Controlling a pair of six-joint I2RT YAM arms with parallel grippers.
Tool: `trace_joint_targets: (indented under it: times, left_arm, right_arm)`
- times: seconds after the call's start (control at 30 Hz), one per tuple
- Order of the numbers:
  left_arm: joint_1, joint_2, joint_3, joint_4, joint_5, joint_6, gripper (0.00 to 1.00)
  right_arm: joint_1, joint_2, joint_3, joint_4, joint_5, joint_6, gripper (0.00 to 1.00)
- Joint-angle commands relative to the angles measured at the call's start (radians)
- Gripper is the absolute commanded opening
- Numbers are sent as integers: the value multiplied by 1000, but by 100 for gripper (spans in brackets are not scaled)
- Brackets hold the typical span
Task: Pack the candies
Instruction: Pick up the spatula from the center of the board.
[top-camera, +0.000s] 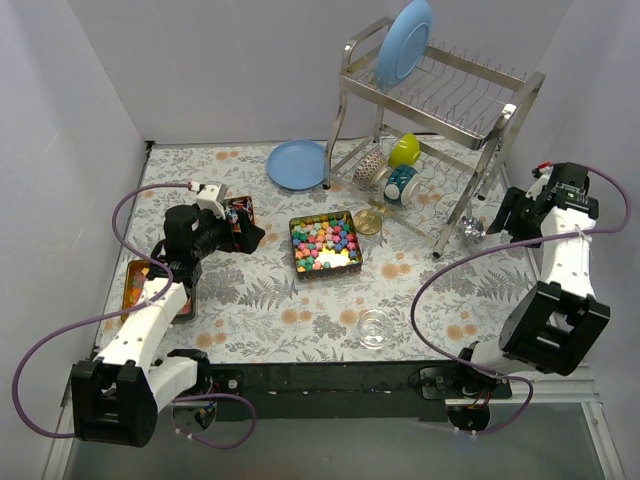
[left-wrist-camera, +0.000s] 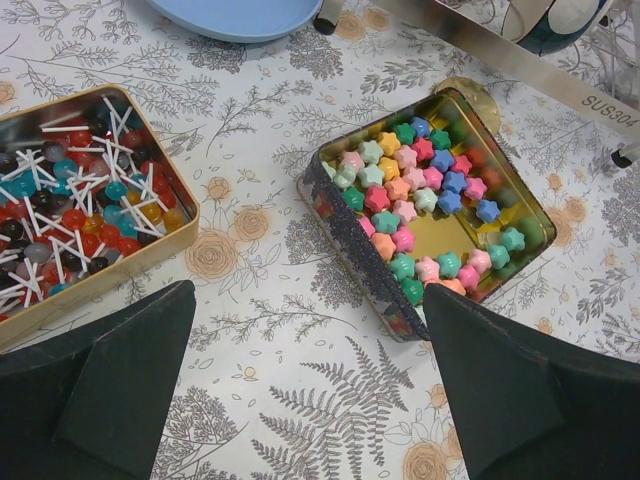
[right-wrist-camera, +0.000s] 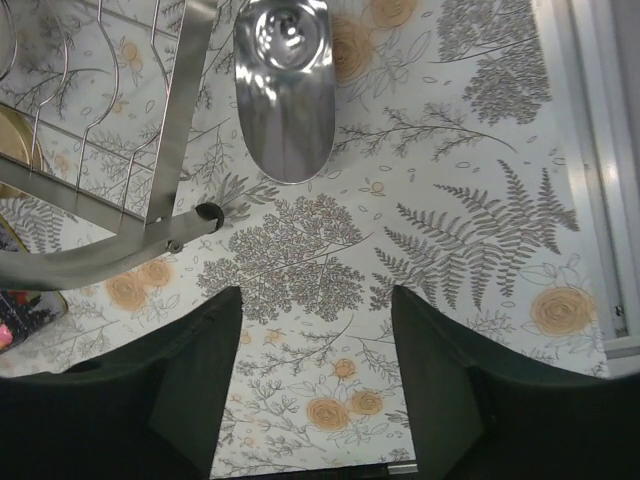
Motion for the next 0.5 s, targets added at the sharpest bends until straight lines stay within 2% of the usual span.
trace_joint_targets:
  times: [0.0, 0.27, 0.47]
  left_arm:
    - [-4, -41, 24, -44, 2, -5, 98]
    - [-1, -45, -10, -41, -8, -4, 98]
    - [8, -18, 6, -62, -14, 6, 98]
  right_arm:
    - [-17, 75, 10, 21, -138, -45, 65]
    - [-46, 276, 85, 33, -221, -51, 57]
    - [-46, 370, 110, 51, -244, -51, 52]
